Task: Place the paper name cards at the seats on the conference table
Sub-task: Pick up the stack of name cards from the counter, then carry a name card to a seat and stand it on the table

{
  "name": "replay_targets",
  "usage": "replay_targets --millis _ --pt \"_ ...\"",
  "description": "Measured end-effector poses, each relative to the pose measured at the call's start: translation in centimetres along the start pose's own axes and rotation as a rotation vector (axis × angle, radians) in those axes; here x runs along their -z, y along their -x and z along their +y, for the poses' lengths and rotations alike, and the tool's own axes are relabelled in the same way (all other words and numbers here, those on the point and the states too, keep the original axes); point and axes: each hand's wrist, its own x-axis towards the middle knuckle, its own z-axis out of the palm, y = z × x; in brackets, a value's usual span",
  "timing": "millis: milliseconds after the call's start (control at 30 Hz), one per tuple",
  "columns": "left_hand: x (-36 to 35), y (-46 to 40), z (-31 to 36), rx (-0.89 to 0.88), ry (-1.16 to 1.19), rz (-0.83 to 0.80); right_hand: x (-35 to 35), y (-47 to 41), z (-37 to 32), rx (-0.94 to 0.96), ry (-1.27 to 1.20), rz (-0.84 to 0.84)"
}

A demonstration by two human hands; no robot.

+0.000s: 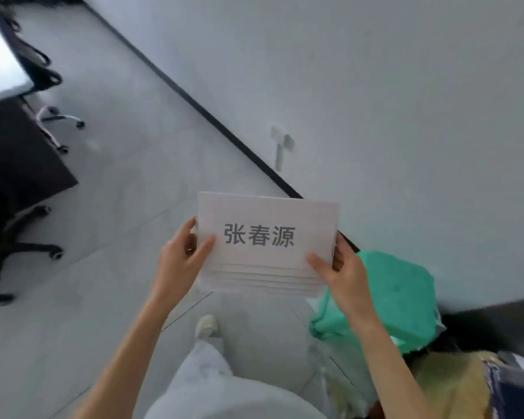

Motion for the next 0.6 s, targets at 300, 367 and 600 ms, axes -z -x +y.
replay_targets --millis 300,367,600 --pt "17.6 -5.4 -6.5 0.176 0.042 0.424 -22.6 -12.0 -6.1 0.05 0.092 -0.43" --pt "20.8 -7.4 -7.2 0.203 0.047 0.468 -26.8 -14.2 -7.5 0.041 0.089 -0.504" --pt "29.6 -17.8 -11.1 0.257 0.071 0.565 -39.8 -23.8 -11.1 0.057 0.102 -0.626"
